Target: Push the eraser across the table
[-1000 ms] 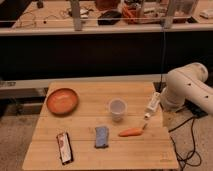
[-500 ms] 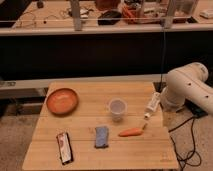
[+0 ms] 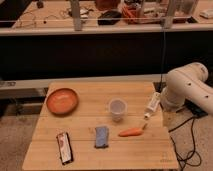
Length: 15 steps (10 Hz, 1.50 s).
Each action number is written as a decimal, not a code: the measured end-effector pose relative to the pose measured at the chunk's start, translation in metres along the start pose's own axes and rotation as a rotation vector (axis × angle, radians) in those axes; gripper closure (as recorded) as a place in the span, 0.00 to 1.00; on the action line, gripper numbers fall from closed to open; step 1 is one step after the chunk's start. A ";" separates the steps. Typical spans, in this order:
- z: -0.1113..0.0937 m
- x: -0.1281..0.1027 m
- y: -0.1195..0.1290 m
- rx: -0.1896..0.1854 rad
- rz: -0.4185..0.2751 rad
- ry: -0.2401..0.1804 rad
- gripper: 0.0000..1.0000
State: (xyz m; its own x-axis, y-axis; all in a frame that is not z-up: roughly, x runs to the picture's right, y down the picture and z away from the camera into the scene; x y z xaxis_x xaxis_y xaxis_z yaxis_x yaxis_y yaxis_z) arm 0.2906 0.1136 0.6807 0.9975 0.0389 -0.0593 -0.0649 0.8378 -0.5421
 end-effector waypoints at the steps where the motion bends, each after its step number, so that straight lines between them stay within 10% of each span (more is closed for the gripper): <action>1: 0.000 -0.002 0.001 -0.002 -0.007 0.002 0.20; 15: 0.001 -0.104 0.023 -0.043 -0.254 0.005 0.20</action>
State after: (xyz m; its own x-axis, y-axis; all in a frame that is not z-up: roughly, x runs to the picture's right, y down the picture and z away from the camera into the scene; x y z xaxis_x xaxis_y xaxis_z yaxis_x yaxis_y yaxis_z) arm 0.1855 0.1298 0.6752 0.9819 -0.1725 0.0787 0.1861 0.7967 -0.5751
